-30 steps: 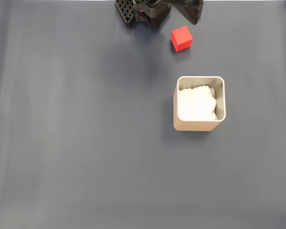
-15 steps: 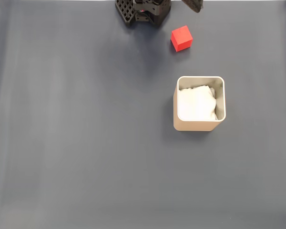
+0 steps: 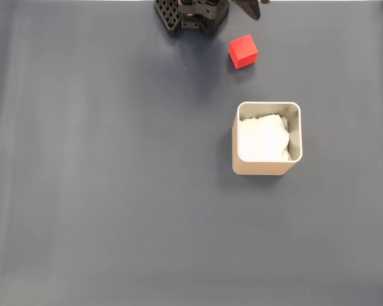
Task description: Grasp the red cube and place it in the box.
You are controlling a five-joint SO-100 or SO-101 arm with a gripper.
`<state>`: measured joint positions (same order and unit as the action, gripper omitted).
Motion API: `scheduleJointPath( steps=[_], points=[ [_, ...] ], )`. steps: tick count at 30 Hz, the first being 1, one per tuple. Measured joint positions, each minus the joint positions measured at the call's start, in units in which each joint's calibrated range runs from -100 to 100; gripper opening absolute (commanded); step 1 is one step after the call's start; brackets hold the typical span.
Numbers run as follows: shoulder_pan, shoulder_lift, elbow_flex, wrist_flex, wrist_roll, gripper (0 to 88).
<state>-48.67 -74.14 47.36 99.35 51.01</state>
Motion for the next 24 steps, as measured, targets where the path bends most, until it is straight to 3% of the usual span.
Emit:
scheduleJointPath(
  steps=[9,18,24],
  points=[
    [2.93,0.18,0.46,-1.46,-3.08,31.0],
    [9.70,0.54,0.46,-3.49,-3.22,33.4],
    [11.72,3.92,0.46,-3.49,-6.64,33.3]
  ],
)
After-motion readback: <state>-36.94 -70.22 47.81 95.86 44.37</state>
